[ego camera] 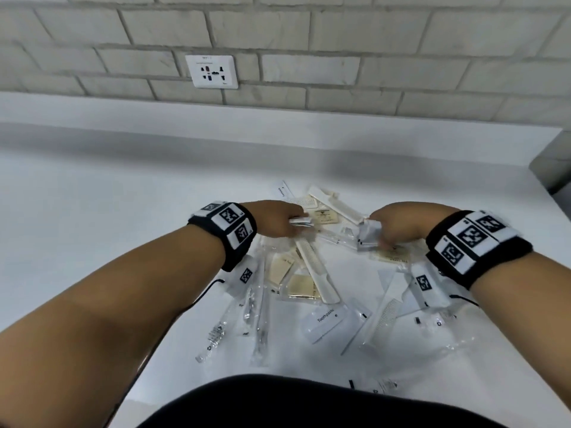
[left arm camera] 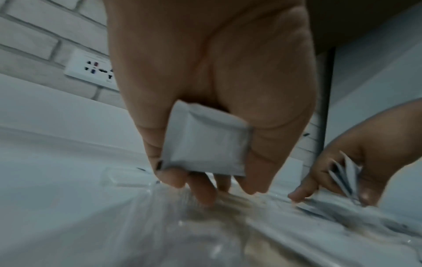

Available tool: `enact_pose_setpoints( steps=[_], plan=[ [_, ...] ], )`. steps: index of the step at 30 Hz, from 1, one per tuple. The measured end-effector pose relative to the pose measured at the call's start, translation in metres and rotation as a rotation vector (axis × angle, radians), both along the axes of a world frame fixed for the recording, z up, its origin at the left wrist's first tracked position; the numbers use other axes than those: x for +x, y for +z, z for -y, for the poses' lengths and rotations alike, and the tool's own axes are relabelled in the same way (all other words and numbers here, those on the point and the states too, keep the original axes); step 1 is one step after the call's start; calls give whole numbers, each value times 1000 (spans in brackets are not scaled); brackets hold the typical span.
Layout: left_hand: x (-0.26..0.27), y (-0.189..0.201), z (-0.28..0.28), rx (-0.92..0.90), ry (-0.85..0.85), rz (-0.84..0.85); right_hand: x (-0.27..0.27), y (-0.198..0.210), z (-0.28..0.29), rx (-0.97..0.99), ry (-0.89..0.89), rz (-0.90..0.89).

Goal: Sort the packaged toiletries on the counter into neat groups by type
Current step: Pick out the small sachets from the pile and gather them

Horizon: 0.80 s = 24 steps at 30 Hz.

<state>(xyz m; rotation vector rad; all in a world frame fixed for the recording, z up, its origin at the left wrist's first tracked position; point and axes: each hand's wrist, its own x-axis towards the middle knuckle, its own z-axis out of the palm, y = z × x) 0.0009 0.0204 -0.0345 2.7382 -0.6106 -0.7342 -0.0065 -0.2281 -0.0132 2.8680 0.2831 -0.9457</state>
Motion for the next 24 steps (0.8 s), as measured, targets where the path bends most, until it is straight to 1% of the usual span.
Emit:
enact_pose_setpoints(
  steps=[1,2,4,6,7,8,10,12,14,16,17,19,20,21,22,23,24],
  plan=[
    [0,2,3,-32,-2,-26,-3,6,-2,27,11,25],
    [1,5,5,-78,4,-23,-4,6,-2,95,21,54],
    [5,15,0,-204,89,62,-6,5,-9,216,39,42],
    [7,24,-13,-329,264,161,-8,-3,-20,319,14,-91],
    [7,27,-22,-346,328,193,-9,-9,-25,338,-7,-162],
    [4,30,-31,-301,362,209,-8,-13,-27,348,-11,-200],
    [-9,37,-48,-40,332,208,-6,-14,-29,316,-13,-198],
    [-30,39,-58,195,261,147,-3,-8,-29,269,-11,-125],
    [-53,32,-60,296,213,50,-8,2,-36,191,75,-25],
    [-71,18,-59,319,185,-7,-19,5,-51,170,208,52],
    [-76,10,-60,321,185,-9,-28,6,-61,217,253,34],
    [-79,1,-67,322,215,38,-47,3,-83,363,295,-101],
    [-78,-1,-72,316,242,69,-52,-5,-90,406,310,-169],
    [-76,-1,-79,309,274,96,-58,-8,-95,354,321,-210],
    [-74,0,-86,302,306,114,-58,-13,-94,285,331,-204],
    [-73,0,-93,295,335,130,-59,-12,-93,210,349,-170],
    [-73,0,-101,284,365,144,-54,-16,-90,191,355,-126]
  ],
)
